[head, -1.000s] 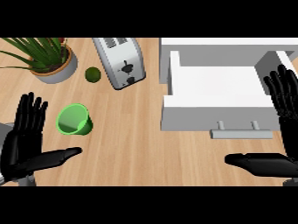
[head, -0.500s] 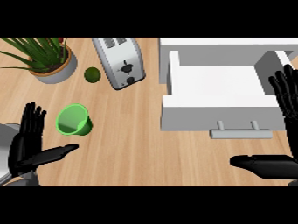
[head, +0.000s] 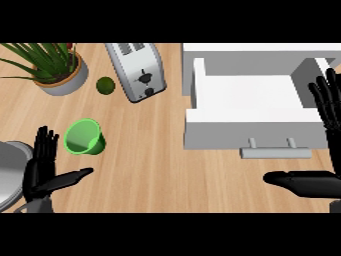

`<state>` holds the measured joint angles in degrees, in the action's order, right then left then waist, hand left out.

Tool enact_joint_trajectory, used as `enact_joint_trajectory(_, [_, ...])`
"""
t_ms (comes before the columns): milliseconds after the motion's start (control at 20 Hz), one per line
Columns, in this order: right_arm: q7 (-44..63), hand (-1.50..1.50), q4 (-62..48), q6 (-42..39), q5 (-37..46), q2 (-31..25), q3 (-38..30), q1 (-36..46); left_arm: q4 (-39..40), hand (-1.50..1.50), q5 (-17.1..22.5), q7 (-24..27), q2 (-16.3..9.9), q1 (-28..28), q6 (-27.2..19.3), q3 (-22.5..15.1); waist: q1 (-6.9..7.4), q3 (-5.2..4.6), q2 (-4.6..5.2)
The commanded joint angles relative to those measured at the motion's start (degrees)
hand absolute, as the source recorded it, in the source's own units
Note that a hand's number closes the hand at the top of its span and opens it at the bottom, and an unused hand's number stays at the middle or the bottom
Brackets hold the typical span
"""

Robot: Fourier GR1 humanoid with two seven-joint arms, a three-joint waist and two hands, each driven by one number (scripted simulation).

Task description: Pick up the cup, place it into the drawer and close the drawer

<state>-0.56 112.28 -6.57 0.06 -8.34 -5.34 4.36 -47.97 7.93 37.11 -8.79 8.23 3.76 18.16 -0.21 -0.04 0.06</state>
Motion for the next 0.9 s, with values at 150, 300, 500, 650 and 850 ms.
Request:
enact_joint_trajectory(150, [-3.3, -1.50, -3.4, -1.9, -0.7, 0.0, -1.0, 0.2, 21.2, -1.50, -0.4, 12.6, -3.3, 10.4, 1.2, 2.8, -0.32, -0.03, 0.11])
enact_joint_trajectory(300, [0.6, -1.50, 3.5, -0.7, 2.2, 1.5, 2.5, -2.7, 27.1, -1.50, -0.5, 19.0, -5.0, 9.3, 3.8, 3.5, -0.42, -0.05, 0.10])
enact_joint_trajectory(500, [-0.8, -1.50, 0.4, -1.7, 1.3, 1.3, 1.8, -0.7, 34.6, -1.50, -0.2, 19.3, -8.1, 15.6, 5.5, 4.6, -0.57, -0.07, 0.20])
enact_joint_trajectory(650, [-4.1, -1.50, -0.6, -2.1, 2.0, 1.6, 1.4, -2.8, 35.4, -1.50, -1.0, 22.0, -6.1, 15.6, 3.8, 3.6, -0.52, -0.06, 0.17])
enact_joint_trajectory(850, [-1.1, -1.50, -0.6, -3.3, -1.4, -0.2, -1.0, 0.1, 38.0, -1.50, -1.1, 23.1, -8.8, 17.3, 7.1, 4.4, -1.01, -0.15, 0.40])
